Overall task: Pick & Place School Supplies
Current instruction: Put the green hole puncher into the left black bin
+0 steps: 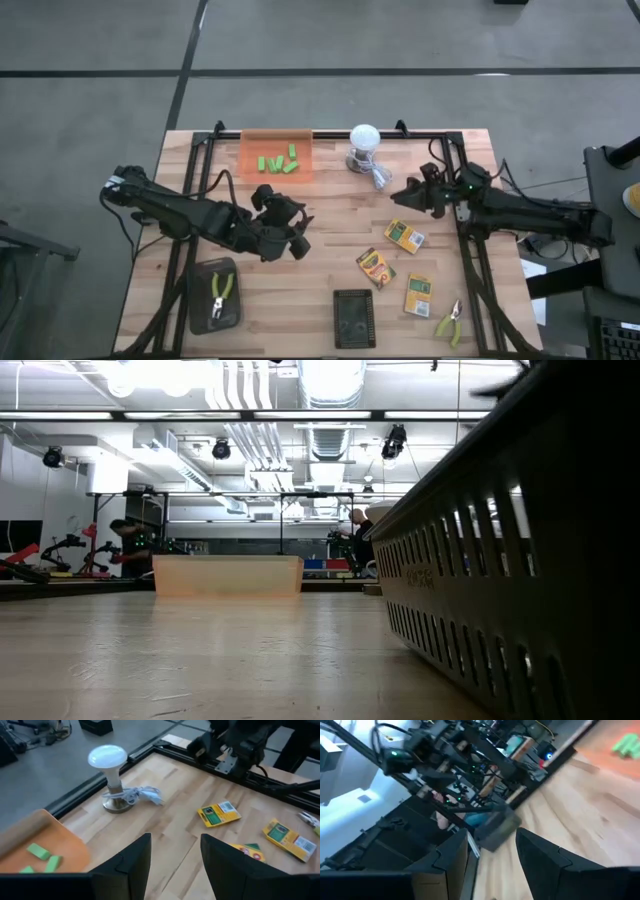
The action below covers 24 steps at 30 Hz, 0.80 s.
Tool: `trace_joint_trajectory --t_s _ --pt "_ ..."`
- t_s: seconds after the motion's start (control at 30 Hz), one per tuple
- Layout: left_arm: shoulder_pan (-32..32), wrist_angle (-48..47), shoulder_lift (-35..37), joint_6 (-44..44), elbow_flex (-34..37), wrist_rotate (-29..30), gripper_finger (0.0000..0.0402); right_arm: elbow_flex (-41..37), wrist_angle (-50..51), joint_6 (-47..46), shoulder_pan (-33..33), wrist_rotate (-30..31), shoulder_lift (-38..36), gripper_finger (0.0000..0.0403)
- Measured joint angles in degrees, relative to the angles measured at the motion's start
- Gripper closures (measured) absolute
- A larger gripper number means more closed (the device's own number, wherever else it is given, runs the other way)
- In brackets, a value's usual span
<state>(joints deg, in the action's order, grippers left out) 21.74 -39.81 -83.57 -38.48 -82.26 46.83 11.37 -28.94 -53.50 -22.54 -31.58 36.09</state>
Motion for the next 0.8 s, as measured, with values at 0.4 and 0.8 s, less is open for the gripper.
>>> trace_joint_trajectory --t_s 0.4,0.8 --pt "0.0 0.0 0.0 6.5 0.0 0.0 0.0225 38.8 71.5 -6.9 18.3 28.0 3.6 0.0277" --pt "0.0 -0.1 0.1 8.9 0.0 2.7 0.0225 52.6 73.9 -34.8 50.8 54.8 15.4 0.0278"
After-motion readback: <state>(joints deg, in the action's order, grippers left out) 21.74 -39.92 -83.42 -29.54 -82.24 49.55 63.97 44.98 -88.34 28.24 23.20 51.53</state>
